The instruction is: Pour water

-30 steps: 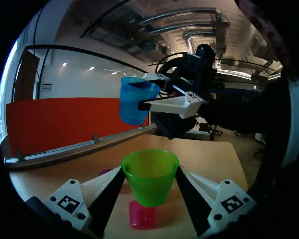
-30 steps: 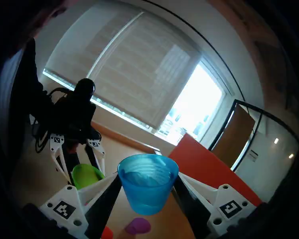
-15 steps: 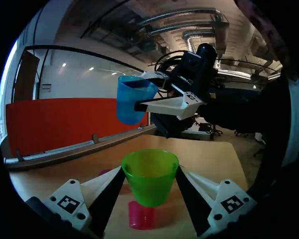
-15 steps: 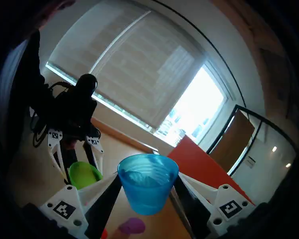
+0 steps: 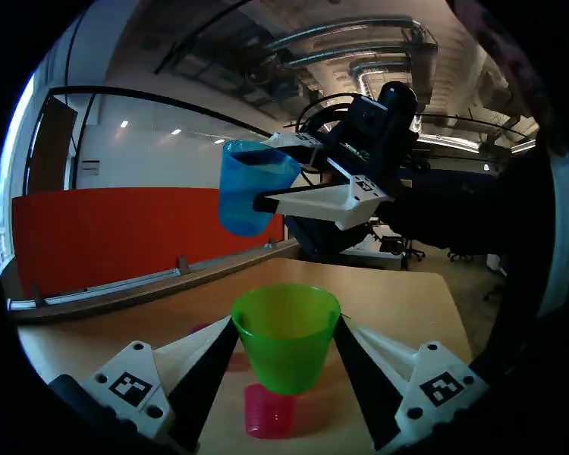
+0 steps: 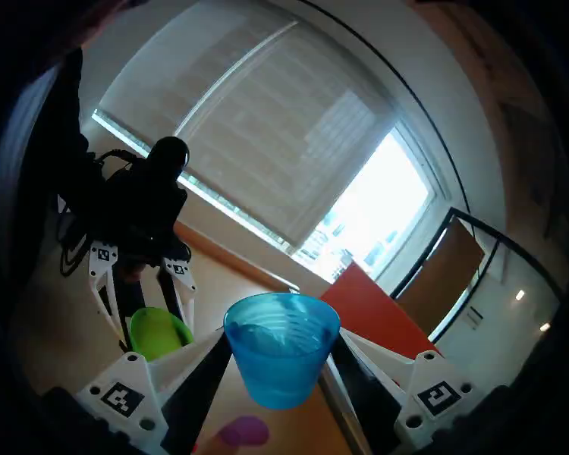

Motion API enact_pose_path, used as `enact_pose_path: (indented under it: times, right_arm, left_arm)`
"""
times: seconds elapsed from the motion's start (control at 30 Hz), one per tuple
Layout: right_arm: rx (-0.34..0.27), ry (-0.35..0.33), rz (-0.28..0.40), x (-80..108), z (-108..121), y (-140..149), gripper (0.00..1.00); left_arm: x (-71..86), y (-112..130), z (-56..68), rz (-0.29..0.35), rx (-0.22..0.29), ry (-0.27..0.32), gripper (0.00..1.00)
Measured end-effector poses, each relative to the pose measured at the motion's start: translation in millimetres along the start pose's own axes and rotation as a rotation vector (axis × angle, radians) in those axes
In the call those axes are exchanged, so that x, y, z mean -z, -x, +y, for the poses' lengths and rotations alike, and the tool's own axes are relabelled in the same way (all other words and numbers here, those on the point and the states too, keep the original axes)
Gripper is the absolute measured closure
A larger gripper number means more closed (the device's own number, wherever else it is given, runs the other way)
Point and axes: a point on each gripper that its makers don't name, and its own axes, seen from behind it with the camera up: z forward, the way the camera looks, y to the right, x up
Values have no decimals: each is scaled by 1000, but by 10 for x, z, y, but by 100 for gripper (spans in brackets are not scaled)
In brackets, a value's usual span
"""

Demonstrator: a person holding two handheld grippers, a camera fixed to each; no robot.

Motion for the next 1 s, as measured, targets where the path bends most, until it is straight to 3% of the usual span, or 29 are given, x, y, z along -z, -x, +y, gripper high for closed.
enact_pose_path:
  times: [1.0]
  right_arm:
    - [108,9,-9,-26,65,-34,11]
  left_arm:
    - [-17,14,3,4,-3,10,14]
